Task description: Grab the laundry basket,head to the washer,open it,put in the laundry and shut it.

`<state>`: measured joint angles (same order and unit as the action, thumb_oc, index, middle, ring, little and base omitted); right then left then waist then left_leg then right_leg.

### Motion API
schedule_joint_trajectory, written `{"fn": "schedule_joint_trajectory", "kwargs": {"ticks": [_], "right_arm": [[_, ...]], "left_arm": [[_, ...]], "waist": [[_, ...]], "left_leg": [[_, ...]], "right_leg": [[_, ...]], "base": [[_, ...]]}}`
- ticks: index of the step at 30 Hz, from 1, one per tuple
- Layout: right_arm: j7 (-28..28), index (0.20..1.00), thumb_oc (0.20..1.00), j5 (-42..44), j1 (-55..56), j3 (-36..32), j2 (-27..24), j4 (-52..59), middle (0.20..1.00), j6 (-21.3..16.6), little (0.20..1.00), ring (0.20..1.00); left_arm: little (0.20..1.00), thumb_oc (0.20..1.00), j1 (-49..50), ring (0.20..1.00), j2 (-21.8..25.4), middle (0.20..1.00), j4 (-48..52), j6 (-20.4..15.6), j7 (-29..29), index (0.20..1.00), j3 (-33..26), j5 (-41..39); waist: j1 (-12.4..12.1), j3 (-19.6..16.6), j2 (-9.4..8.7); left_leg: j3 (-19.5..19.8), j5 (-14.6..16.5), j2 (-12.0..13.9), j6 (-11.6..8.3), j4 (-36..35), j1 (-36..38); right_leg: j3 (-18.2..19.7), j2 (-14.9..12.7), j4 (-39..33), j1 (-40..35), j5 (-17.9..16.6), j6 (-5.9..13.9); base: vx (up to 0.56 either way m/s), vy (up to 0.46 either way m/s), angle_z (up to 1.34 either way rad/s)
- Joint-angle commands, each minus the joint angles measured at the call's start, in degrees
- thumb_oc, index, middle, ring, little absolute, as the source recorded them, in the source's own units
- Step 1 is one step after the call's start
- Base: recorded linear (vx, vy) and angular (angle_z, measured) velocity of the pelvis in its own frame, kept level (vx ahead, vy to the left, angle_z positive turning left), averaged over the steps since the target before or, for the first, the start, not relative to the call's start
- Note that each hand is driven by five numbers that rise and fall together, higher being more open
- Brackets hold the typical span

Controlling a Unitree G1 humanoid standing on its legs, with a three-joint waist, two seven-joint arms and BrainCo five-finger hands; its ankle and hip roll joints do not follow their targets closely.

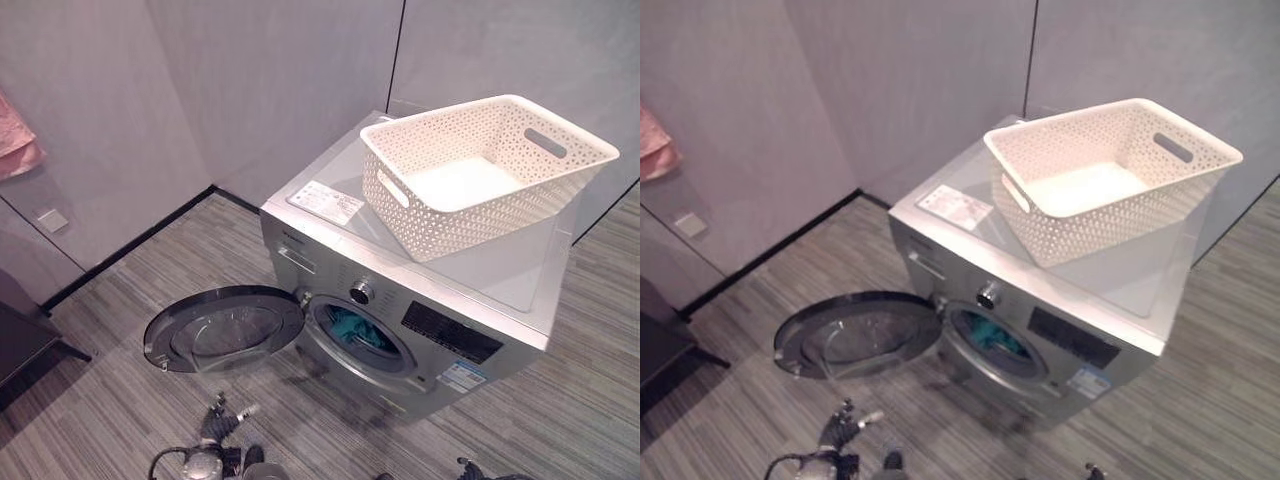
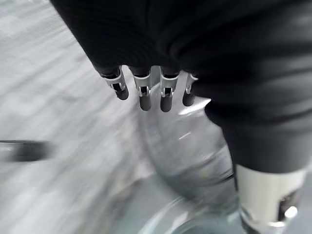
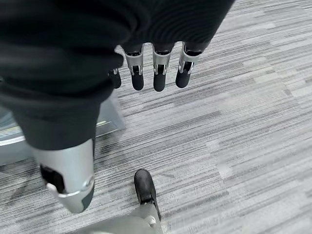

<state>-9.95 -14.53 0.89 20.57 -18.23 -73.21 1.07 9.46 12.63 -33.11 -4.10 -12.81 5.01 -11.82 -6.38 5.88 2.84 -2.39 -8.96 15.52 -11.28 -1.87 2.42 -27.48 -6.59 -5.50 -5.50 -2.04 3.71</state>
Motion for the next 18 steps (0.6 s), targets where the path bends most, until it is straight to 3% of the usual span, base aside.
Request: {"fn": "schedule_joint_trajectory", "kwargs": {"ticks": [1,2,4,6,8,10,11,12,16,18], "right_arm": [[2.5,1.0,1.0,-1.9,-0.3,-3.5,-4.6,-3.1,1.0,0.0,1.0,1.0],[3.6,1.0,1.0,-2.5,0.7,-4.8,-5.6,-3.1,1.0,-0.2,1.0,1.0],[4.1,1.0,1.0,-2.6,1.1,-5.0,-6.0,-2.6,1.0,-0.2,1.0,1.0],[5.9,1.0,1.0,-2.8,1.2,-4.9,-6.7,-0.8,1.0,-0.4,1.0,1.0],[6.4,1.0,1.0,-3.0,1.0,-4.2,-6.7,-0.2,1.0,-0.5,1.0,1.0],[7.6,1.0,1.0,-3.8,0.9,-1.5,-7.5,1.9,1.0,-1.3,1.0,1.0],[9.0,1.0,1.0,-4.0,0.5,-0.1,-8.5,3.7,1.0,-1.9,1.0,1.0],[9.0,1.0,1.0,-4.0,0.6,0.0,-8.5,3.7,1.0,-1.9,1.0,1.0],[10.4,1.0,1.0,-2.5,-1.9,0.7,-12.5,4.9,1.0,-2.7,1.0,1.0],[10.7,1.0,1.0,-2.6,-4.1,1.8,-14.4,3.4,1.0,-2.4,1.0,1.0]], "left_arm": [[1.0,1.0,-1.4,1.0,6.0,1.0,7.5,-2.5,-2.3,1.0,-7.1,-0.3],[1.0,1.0,-2.2,1.0,8.7,1.0,9.6,-2.0,-3.4,1.0,-11.0,3.5],[1.0,1.0,-2.8,1.0,10.0,1.0,11.0,-1.7,-3.8,1.0,-13.0,4.5],[1.0,1.0,-7.5,1.0,16.5,1.0,12.7,-1.1,-5.0,1.0,-17.6,7.5],[1.0,1.0,-9.4,1.0,18.7,1.0,13.0,-1.1,-5.8,1.0,-18.6,8.8],[1.0,1.0,-15.0,1.0,25.6,1.0,10.6,-1.0,-7.6,1.0,-19.4,11.0],[1.0,1.0,-20.2,1.0,33.4,1.0,5.2,-0.2,-8.1,1.0,-18.7,12.3],[1.0,1.0,-20.3,1.0,33.4,1.0,5.2,-0.2,-8.1,1.0,-18.6,12.3],[1.0,1.0,-31.3,1.0,46.6,1.0,-11.0,1.0,-0.8,1.0,-8.2,11.5],[1.0,1.0,-43.6,1.0,48.5,1.0,-27.5,3.2,3.5,1.0,2.4,12.2]], "waist": [[0.8,-0.3,-1.0],[1.4,-1.7,-0.25],[1.6,-2.1,-0.14],[2.2,-3.2,-0.49],[2.3,-3.3,-0.78],[2.9,-3.8,-1.01],[3.6,-3.8,-1.8],[3.5,-4.0,-1.75],[5.4,-3.0,-1.82],[6.8,-2.0,-2.12]], "left_leg": [[1.4,0.4,2.3,1.68,2.4,-6.4],[-1.3,2.8,1.8,1.24,-0.4,-3.9],[-1.9,3.4,1.1,1.41,-1.3,-2.9],[-3.3,5.1,-0.9,1.7,-2.7,-0.8],[-3.7,5.9,-1.6,1.93,-2.9,-0.3],[-4.8,7.1,-2.4,2.02,-3.1,0.4],[-6.2,6.5,-3.2,2.58,-3.1,0.0],[-5.8,7.4,-3.0,2.19,-3.1,0.5],[-6.8,7.7,-3.4,2.51,-3.1,0.4],[-7.5,7.2,-3.2,2.58,-3.1,-0.6]], "right_leg": [[-0.2,-2.2,0.5,-1.9,7.2,2.32],[-0.1,-3.2,0.5,-2.2,6.3,3.17],[0.3,-3.9,0.5,-2.3,5.7,3.65],[0.6,-5.7,0.5,-2.5,4.0,4.76],[0.9,-6.3,0.5,-2.5,3.5,5.2],[1.3,-7.1,0.5,-2.1,2.5,5.94],[1.1,-7.9,0.5,-1.2,0.9,6.06],[1.7,-7.7,0.5,-1.6,1.8,6.46],[2.7,-8.1,0.5,-0.3,0.1,7.5],[3.1,-8.0,0.5,0.9,-0.7,7.94]], "base": [[0.14,0.252,0.09],[0.12,0.206,0.08],[0.13,0.183,0.1],[0.1,0.165,0.02],[0.03,0.081,-0.16],[0.0,0.106,-0.15],[0.02,0.061,-0.2],[0.02,0.06,-0.34],[-0.02,0.055,-0.18],[0.0,0.051,-0.12]]}}
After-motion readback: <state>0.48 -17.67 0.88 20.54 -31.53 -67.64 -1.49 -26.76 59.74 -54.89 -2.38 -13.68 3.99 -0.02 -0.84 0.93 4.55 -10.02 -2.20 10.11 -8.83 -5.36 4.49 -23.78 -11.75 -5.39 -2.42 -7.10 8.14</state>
